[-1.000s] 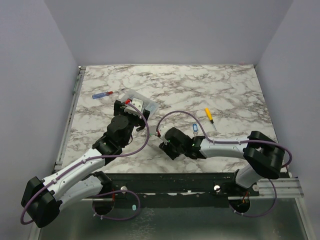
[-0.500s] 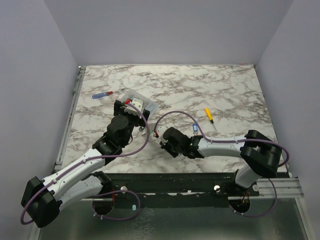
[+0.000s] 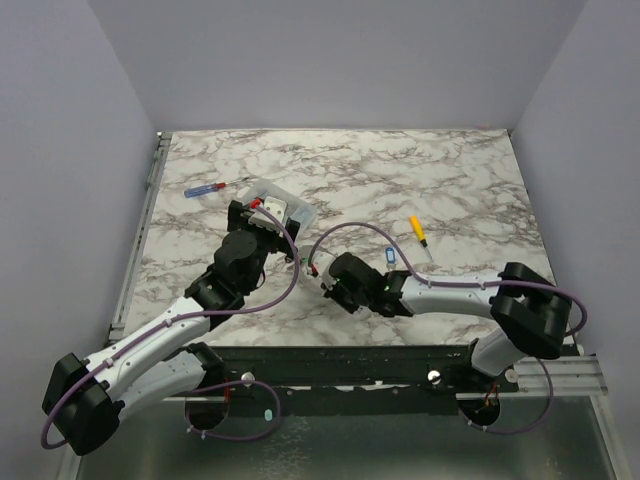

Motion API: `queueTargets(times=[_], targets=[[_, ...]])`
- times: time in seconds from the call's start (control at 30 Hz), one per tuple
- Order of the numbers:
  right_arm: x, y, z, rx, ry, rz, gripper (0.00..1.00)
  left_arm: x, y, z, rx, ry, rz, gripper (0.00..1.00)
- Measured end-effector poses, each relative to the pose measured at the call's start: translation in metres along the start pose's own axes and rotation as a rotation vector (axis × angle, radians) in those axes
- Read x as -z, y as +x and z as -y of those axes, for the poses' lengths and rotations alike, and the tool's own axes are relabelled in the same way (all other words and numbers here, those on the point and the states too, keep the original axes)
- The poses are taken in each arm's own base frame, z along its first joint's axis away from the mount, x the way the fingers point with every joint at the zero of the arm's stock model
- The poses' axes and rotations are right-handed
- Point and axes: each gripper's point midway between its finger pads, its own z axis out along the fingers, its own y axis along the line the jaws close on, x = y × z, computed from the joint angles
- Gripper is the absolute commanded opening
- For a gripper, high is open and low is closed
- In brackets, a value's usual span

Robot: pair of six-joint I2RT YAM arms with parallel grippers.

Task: Put the keys on the keyring

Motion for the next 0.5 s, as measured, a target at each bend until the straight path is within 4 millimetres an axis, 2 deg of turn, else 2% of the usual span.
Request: queueTargets(times=[0.2,0.33,0.5], targets=[[0.028,-0.015,0.01,0.065,0.026,0.102,0.01,0.0,0.0,0.003,-0.001,0.015,0.003,0.95],[0.049,-0.033,0.018,0.097,0.054,0.209,0.01,0.0,-0.002,0.007,-0.003,0.042,0.009,0.95],[0.064,-0.044,0.024,0.133,0.081,0.298,0.01,0.0,-0.004,0.018,-0.003,0.102,0.022,0.93]])
